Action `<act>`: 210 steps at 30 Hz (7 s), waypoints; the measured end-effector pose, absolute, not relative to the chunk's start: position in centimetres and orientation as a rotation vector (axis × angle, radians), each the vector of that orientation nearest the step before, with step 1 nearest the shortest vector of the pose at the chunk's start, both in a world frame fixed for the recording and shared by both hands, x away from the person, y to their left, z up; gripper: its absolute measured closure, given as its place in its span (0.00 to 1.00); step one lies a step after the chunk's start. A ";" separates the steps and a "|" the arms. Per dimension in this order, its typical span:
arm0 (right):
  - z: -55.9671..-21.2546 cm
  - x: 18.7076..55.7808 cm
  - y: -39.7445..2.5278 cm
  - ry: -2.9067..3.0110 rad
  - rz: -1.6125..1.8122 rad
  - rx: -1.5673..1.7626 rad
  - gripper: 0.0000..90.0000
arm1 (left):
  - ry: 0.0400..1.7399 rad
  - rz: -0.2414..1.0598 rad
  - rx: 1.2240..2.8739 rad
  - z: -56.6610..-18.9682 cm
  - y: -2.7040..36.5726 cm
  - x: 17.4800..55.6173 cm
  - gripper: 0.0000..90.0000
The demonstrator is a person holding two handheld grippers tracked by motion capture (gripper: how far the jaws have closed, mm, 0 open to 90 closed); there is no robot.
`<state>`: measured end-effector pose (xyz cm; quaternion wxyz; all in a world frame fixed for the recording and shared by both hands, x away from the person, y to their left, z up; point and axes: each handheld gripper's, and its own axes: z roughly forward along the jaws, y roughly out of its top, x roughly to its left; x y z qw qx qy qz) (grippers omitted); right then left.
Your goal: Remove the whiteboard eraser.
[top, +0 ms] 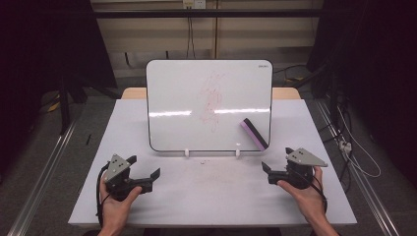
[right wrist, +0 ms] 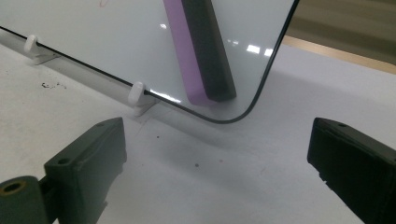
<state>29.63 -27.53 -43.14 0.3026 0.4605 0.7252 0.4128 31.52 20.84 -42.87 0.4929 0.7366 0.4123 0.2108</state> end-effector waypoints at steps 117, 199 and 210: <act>-42.1 33.7 -17.0 1.974 1.406 0.996 0.71 | 0.814 0.407 1.761 -40.8 13.4 35.5 0.06; -43.8 34.4 -12.3 1.988 1.641 1.112 0.40 | 0.793 0.377 1.453 -40.3 10.0 37.7 0.46; -43.4 34.2 -14.7 2.000 1.507 1.140 0.13 | 0.784 0.388 1.508 -39.7 10.6 37.7 0.46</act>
